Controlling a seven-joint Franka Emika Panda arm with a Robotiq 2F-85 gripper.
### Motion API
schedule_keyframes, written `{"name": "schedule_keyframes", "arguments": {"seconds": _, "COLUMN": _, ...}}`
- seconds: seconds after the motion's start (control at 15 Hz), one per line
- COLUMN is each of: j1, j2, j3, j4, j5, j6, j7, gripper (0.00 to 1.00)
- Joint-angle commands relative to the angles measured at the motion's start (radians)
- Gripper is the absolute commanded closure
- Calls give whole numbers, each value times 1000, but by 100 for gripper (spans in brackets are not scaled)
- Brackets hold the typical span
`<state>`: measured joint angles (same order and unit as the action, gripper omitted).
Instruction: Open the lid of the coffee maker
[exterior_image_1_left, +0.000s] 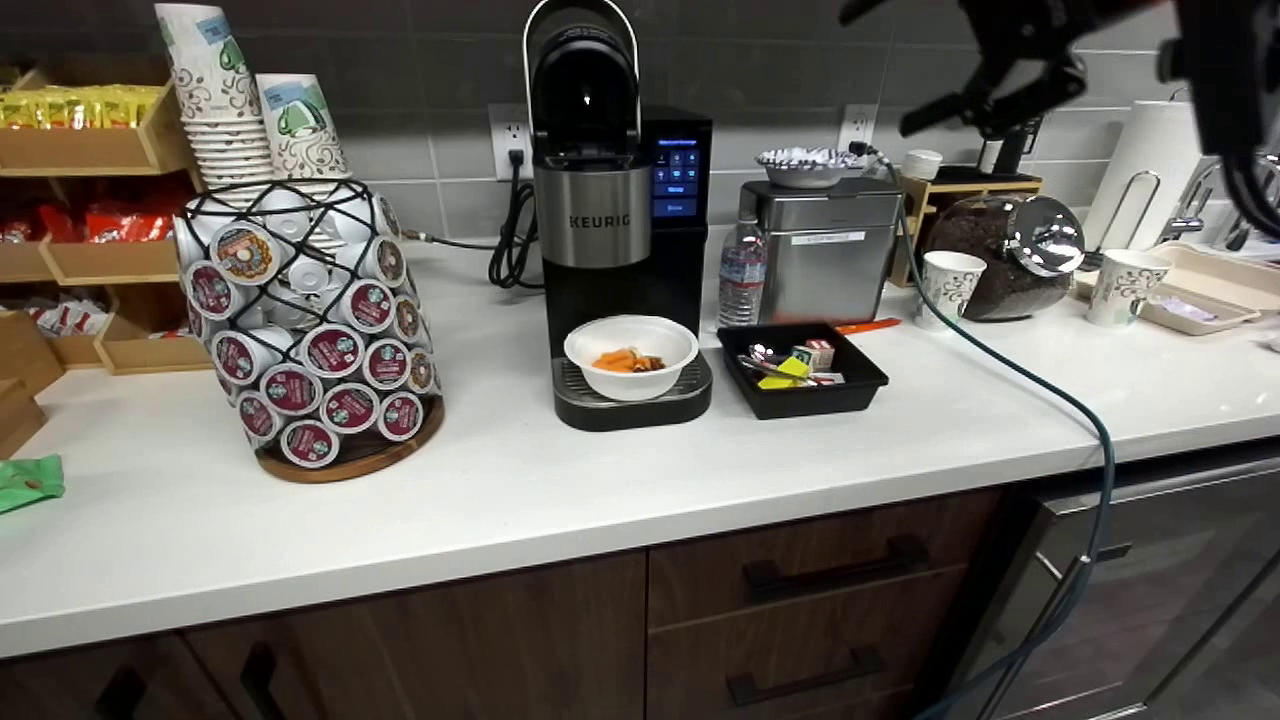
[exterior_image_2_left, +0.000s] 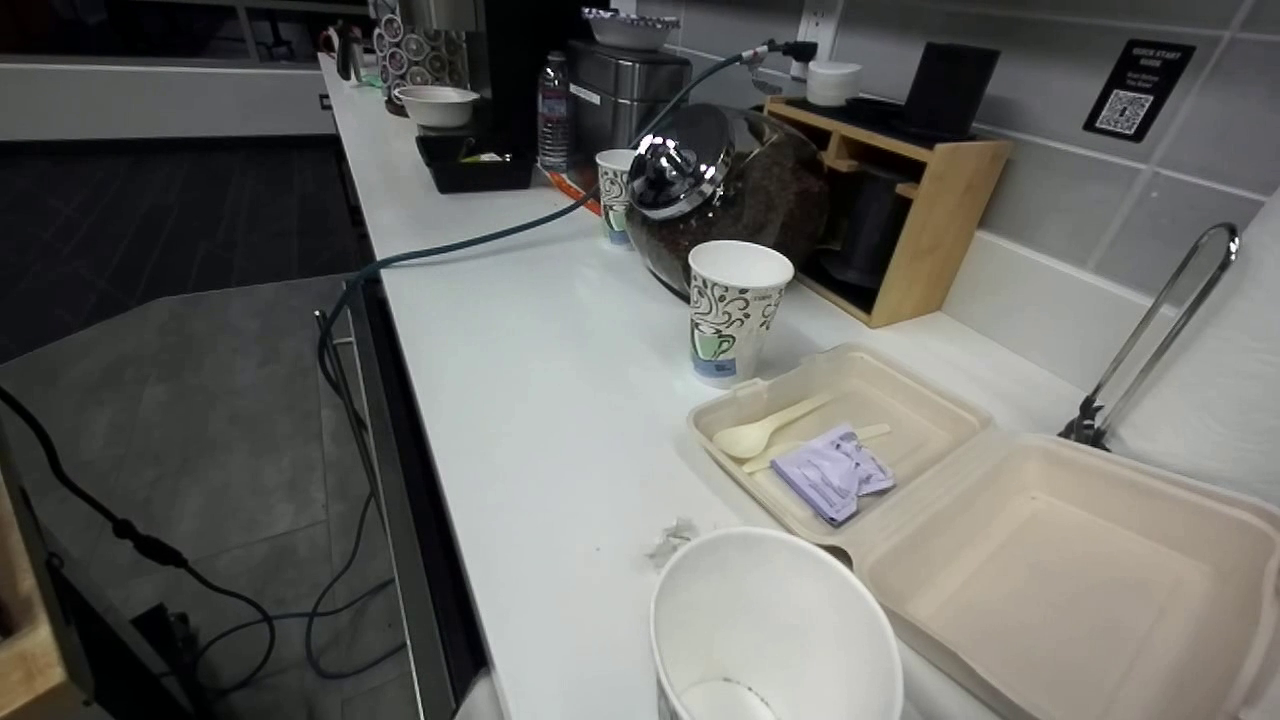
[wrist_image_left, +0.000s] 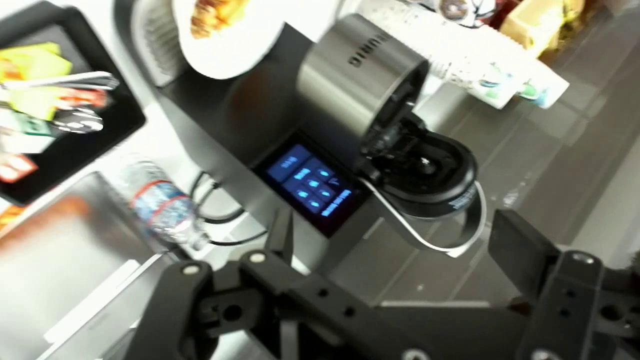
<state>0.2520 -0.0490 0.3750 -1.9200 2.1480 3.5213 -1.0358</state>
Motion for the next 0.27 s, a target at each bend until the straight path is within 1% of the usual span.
{"name": "schedule_keyframes", "arguments": {"seconds": 0.0, "j1": 100, "j2": -153, "j3": -73, "j4": -213, "j5": 278, "j6": 40, "j7": -101, "gripper": 0}}
{"name": "schedule_keyframes", "arguments": {"seconds": 0.07, "j1": 174, "j2": -175, "j3": -134, "j4": -243, "j5": 363, "j6": 59, "j7": -141, "gripper": 0}}
{"name": "schedule_keyframes", "arguments": {"seconds": 0.13, "j1": 263, "j2": -197, "j3": -216, "j4": -272, "j5": 444, "j6": 68, "j7": -185, "gripper": 0}}
{"name": "schedule_keyframes", "arguments": {"seconds": 0.2, "j1": 138, "j2": -126, "j3": -104, "j4": -192, "j5": 326, "j6": 55, "j7": -123, "gripper": 0}}
